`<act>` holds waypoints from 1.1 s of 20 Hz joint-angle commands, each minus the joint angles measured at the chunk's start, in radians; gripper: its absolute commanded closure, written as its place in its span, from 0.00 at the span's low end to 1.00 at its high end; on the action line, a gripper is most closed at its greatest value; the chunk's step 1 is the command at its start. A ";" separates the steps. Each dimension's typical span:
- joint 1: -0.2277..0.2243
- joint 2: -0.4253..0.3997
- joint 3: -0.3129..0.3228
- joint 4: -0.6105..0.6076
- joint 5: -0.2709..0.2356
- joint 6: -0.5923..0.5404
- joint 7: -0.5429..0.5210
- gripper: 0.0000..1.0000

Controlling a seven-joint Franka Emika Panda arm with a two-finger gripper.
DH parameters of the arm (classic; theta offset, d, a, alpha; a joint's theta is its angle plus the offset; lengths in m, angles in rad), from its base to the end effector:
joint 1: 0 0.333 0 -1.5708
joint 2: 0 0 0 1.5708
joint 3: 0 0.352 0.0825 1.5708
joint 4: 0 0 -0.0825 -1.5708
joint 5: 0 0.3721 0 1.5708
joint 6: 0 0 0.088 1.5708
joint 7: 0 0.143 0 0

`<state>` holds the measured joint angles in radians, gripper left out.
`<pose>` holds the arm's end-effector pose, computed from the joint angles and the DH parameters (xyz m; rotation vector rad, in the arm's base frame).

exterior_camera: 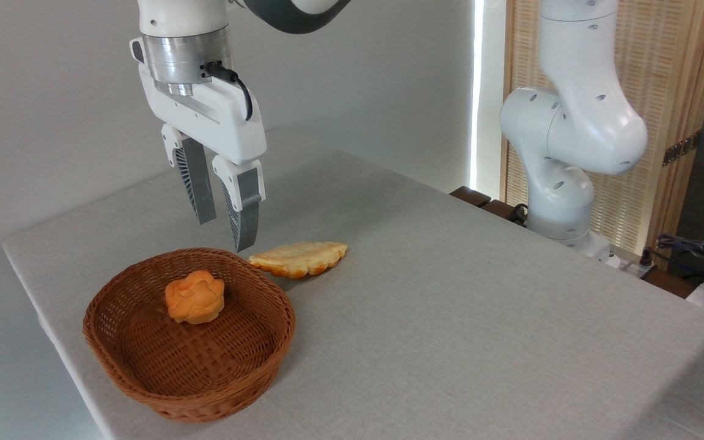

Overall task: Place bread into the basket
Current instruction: 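Move the open gripper over the flat golden bread slice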

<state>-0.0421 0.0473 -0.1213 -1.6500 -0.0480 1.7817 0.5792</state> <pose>0.5699 -0.0983 0.5809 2.8970 -1.1139 0.1457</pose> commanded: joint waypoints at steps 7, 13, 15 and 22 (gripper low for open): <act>0.001 -0.001 0.011 0.015 -0.006 -0.053 -0.018 0.00; 0.001 -0.003 0.011 0.015 -0.010 -0.054 -0.018 0.00; 0.001 -0.003 0.011 0.015 -0.010 -0.054 -0.016 0.00; -0.010 -0.013 -0.004 -0.077 -0.010 0.000 -0.015 0.00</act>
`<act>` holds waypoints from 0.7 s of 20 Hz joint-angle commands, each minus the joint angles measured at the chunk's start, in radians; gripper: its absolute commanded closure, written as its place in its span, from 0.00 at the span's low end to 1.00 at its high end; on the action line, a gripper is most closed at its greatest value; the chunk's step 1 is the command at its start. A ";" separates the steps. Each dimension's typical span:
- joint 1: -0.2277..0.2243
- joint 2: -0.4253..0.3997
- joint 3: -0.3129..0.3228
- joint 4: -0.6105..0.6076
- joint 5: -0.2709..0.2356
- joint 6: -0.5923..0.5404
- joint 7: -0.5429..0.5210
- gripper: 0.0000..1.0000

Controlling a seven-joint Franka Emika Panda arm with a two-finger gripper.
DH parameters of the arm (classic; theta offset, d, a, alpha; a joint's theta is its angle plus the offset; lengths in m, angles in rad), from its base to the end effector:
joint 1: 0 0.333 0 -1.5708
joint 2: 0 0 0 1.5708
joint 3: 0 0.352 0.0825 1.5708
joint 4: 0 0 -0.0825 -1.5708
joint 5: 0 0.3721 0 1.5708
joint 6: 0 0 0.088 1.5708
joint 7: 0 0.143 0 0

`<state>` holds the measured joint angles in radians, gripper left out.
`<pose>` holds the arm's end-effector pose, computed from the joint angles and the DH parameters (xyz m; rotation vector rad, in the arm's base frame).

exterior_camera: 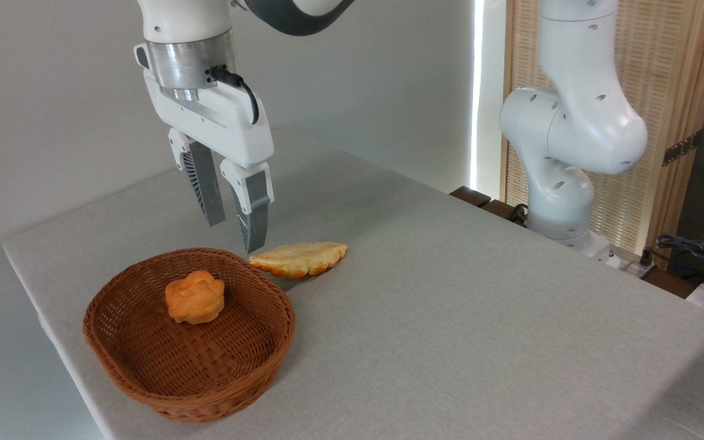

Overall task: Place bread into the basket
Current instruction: 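Move the open gripper over the flat golden bread slice, then lower the gripper onto the bread slice and close the fingers on it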

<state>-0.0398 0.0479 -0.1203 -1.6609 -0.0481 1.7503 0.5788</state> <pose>0.5649 -0.0958 0.5723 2.8926 -1.1070 0.0805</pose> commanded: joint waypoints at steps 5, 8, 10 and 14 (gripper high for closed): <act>-0.043 -0.118 -0.045 -0.284 -0.012 0.152 -0.014 0.00; -0.078 -0.138 -0.047 -0.368 -0.009 0.211 -0.014 0.00; -0.095 -0.143 -0.047 -0.405 -0.004 0.232 -0.016 0.00; -0.121 -0.132 -0.047 -0.436 0.000 0.274 -0.014 0.00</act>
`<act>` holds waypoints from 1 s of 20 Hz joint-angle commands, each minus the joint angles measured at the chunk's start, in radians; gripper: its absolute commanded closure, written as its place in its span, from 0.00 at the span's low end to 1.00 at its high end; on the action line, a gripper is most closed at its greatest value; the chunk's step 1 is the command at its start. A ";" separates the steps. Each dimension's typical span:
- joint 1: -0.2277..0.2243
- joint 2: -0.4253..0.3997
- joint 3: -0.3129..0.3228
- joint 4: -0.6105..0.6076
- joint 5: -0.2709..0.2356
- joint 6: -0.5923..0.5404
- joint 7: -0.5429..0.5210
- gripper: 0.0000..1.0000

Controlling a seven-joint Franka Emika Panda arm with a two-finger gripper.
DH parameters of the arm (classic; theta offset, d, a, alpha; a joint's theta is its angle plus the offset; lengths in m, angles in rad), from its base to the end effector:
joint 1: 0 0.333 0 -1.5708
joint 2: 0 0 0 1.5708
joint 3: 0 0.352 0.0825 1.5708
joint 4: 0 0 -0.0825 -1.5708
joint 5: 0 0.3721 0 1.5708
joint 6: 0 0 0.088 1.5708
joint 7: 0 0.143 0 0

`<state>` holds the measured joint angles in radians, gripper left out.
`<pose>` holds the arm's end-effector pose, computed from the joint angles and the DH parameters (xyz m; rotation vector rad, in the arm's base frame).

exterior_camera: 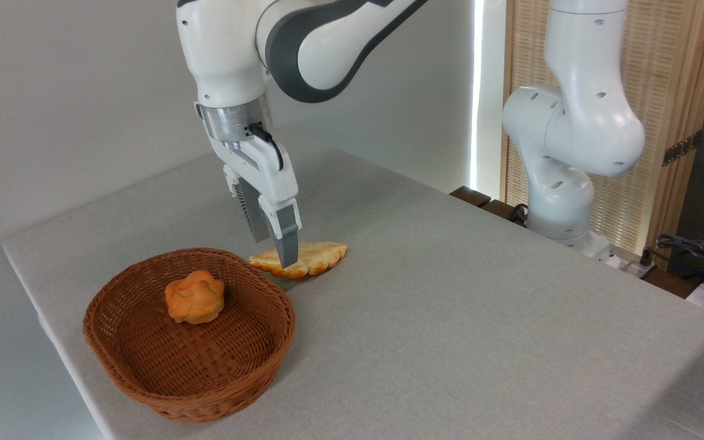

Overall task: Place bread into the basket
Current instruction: 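Lower the gripper onto the bread slice and close the fingers on it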

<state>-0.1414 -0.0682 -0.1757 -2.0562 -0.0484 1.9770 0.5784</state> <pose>0.4908 -0.1675 0.4700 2.8147 -1.3176 -0.0118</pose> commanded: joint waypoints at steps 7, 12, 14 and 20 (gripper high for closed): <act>-0.039 0.017 0.007 -0.052 0.008 0.075 -0.014 0.00; -0.043 0.036 0.007 -0.051 0.010 0.075 -0.014 0.00; -0.044 0.036 0.007 -0.051 0.051 0.069 -0.005 0.25; -0.046 0.034 0.007 -0.051 0.064 0.063 -0.005 0.62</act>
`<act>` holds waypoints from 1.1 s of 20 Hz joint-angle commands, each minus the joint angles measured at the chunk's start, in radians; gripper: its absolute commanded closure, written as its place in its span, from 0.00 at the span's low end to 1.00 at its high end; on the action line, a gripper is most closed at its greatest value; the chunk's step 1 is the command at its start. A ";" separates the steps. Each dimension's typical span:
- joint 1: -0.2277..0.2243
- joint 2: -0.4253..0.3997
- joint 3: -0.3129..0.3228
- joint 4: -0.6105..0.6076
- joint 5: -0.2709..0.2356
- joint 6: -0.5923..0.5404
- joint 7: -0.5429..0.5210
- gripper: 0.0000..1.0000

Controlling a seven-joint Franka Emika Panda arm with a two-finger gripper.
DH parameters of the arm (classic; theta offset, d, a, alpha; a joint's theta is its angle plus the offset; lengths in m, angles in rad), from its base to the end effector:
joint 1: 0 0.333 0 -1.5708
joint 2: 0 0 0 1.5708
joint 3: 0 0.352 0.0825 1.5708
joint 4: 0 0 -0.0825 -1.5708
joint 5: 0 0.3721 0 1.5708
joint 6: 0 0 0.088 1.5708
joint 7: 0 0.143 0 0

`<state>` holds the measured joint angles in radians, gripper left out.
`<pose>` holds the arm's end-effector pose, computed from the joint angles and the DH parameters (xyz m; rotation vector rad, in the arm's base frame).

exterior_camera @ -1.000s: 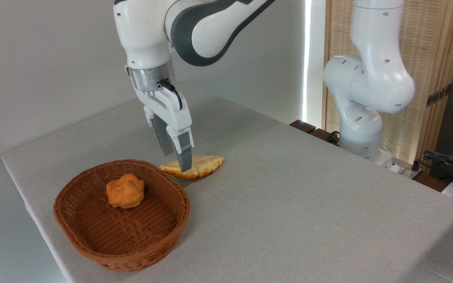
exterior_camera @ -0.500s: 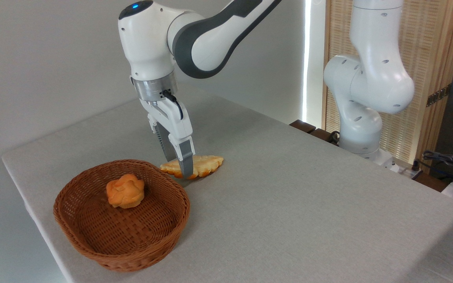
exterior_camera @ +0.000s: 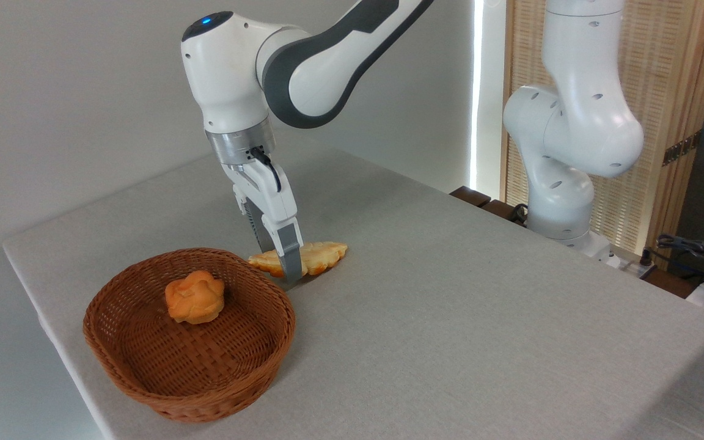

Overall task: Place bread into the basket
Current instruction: 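Lower the gripper onto the bread slice and close the fingers on it, then lift the gripped bread slice up off the table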

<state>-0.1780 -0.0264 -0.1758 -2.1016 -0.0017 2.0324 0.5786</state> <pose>0.4882 -0.1809 0.4326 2.8048 -1.4097 -0.0679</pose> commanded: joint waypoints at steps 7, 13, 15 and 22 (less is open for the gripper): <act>-0.009 -0.007 0.007 -0.006 0.017 0.005 -0.005 0.60; -0.014 -0.053 -0.001 0.002 0.015 -0.076 -0.005 0.59; -0.012 -0.081 0.001 0.006 0.009 -0.106 -0.003 0.56; 0.002 -0.086 0.024 0.115 -0.027 -0.025 -0.008 0.45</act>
<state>-0.1822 -0.1281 -0.1681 -2.0372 -0.0060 1.9529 0.5786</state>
